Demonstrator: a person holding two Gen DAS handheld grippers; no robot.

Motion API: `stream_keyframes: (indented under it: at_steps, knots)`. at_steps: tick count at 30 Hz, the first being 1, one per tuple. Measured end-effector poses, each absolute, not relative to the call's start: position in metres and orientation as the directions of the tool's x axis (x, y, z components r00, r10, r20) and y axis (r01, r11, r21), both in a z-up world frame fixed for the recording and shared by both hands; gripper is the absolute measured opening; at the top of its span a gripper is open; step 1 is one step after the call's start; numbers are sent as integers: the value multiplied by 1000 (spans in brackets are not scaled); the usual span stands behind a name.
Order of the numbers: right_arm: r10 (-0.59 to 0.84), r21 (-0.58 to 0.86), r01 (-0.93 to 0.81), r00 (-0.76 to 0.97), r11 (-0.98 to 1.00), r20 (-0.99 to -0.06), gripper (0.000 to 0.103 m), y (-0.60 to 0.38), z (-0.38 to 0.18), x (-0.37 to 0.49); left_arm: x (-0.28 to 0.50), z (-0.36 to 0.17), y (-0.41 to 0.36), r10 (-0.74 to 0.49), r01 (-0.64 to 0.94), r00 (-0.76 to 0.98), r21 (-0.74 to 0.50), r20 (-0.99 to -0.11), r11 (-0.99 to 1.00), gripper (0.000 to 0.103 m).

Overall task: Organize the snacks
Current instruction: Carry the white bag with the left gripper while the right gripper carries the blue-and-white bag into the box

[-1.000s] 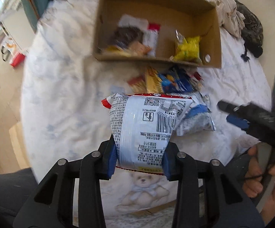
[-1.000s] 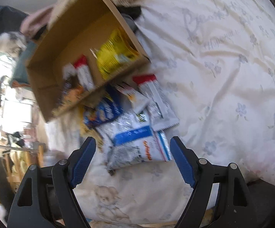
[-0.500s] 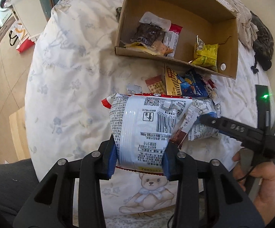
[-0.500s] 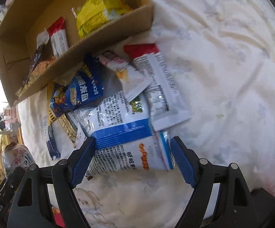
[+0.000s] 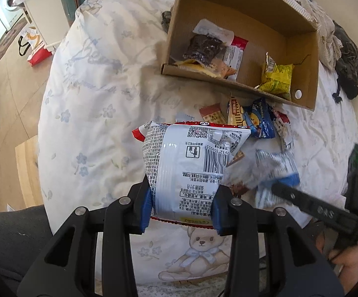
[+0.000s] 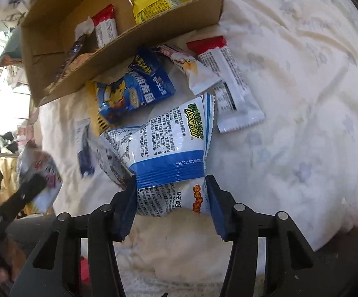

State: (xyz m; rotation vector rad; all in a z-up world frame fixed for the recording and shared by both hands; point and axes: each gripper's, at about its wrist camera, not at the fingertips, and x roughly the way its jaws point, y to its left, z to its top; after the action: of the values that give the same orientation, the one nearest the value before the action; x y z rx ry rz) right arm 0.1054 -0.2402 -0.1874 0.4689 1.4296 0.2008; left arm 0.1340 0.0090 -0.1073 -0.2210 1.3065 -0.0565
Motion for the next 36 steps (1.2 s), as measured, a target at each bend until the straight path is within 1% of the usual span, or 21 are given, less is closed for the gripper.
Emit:
stream_keyframes:
  at_steps: [3,5,8,10,14,20,26,36]
  knots:
    - [448,467,159,139,870,-883,53,-241,-185,90,132,-106,10,-159,-86,271,-189,-949,978,35]
    - [420,446,153,175,882,-891,53,-242,-177,82,132,-106,11,-151,-90,277,-182,-949,979,35]
    - [340,388,126,293,913,-894,53,-243,-154,76,130,-103,15,-144,-104,295,-182,-945,978,35]
    - [306,372,110,381,922,-872,53,-242,-135,77,129,-101,17,-138,-111,308,-179,-941,978,35]
    - [322,408,91,469,909,-822,53,-250,-114,77,126,-94,22,-121,-120,345,-172,-931,978,35]
    - [356,447,62,511,893,-783,53,-248,-106,76,122,-89,27,-61,-139,382,-123,-922,983,35]
    - [369,454,37,525,890,-767,53,-251,-95,63,121,-85,27,-38,-135,416,-104,-909,985,35]
    - [427,524,34,535,851,-729,53,-253,-92,71,121,-77,15,11,-113,468,-47,-884,992,35]
